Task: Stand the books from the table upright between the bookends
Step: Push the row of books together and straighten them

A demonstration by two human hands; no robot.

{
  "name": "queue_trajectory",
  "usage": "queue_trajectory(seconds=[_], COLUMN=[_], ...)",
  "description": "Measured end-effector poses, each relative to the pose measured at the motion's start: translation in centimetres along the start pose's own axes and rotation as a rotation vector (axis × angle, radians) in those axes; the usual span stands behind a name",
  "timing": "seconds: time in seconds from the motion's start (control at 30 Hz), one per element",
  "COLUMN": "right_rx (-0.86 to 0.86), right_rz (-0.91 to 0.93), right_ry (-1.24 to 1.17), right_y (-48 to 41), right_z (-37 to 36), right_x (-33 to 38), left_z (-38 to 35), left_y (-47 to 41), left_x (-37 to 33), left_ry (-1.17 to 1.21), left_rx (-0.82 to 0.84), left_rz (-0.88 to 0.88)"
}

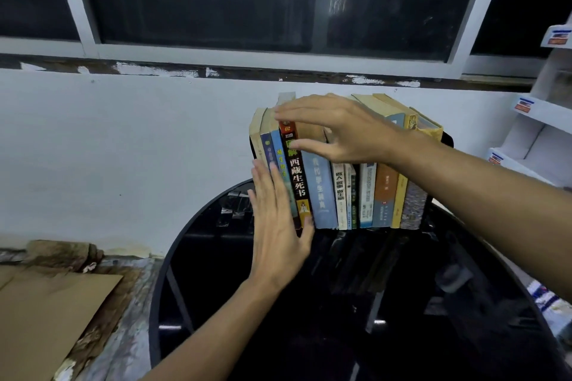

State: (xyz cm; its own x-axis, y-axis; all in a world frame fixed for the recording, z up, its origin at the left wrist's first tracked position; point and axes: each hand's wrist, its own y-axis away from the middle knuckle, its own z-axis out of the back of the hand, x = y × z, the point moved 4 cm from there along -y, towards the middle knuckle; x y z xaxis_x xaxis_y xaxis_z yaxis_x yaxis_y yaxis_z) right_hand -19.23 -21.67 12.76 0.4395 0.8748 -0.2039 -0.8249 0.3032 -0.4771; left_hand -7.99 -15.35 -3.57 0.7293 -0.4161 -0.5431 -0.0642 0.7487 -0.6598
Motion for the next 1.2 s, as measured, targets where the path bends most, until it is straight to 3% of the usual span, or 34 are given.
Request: queue_trajectory(seconds=[0.4,0.83,1.2], right_rx=[0.279,0.090,0.128], right_rz=[0.098,0.137,0.128], right_ry=[0.028,-0.009,0.020], right_y=[-5.3,-2.7,-2.7], right_z=[-3.5,-2.5,-2.4], right_x=[-1.9,-2.4,-2.0], left_z=[-2.5,-4.8,-5.8], left_y=[-1.0,-1.3,-1.5], left_x=[0.9,-0.6,-0.2], left_ry=[0.043,-0.042,-0.126], left_rx=[0.001,-0.002,0.005], left_rz=[0.043,0.039,-0.004])
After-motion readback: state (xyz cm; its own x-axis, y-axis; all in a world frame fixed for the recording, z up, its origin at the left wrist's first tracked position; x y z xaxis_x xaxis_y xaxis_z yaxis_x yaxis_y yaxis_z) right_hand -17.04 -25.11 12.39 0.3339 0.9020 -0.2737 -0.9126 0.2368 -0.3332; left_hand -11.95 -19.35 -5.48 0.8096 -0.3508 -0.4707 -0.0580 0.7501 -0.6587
